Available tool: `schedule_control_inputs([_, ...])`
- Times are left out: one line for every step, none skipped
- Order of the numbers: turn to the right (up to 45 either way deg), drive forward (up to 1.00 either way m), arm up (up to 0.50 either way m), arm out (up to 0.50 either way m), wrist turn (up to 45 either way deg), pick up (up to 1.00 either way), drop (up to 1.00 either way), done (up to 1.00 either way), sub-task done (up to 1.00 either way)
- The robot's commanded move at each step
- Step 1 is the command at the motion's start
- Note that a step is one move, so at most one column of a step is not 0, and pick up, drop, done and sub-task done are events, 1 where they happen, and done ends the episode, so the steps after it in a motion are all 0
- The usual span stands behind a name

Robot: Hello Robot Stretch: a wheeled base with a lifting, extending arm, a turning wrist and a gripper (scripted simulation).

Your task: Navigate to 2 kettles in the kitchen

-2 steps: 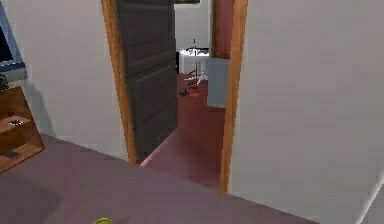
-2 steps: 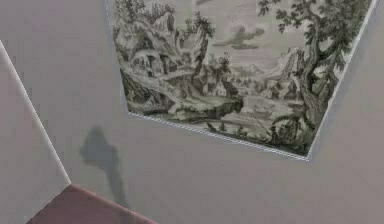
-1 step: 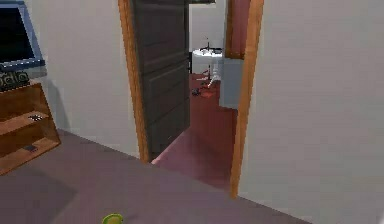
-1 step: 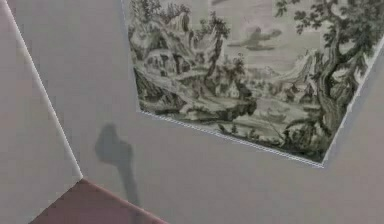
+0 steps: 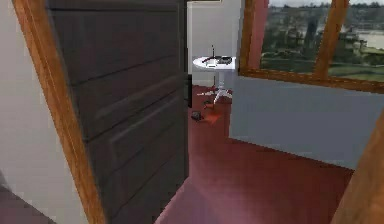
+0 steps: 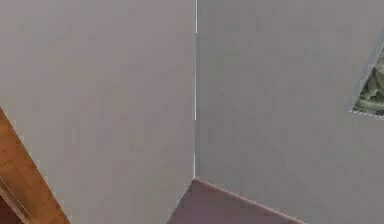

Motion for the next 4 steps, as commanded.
schedule_control_inputs([0.0, 0.30, 0.00, 0.00, 0.0, 0.00, 0.00, 0.00, 0.00])
schedule_control_inputs([15.0, 0.00, 0.00, 0.00, 0.0, 0.00, 0.00, 0.00, 0.00])
schedule_control_inputs([0.0, 1.00, 0.00, 0.00, 0.0, 0.00, 0.00, 0.00, 0.00])
schedule_control_inputs([12.0, 0.00, 0.00, 0.00, 0.0, 0.00, 0.00, 0.00, 0.00])
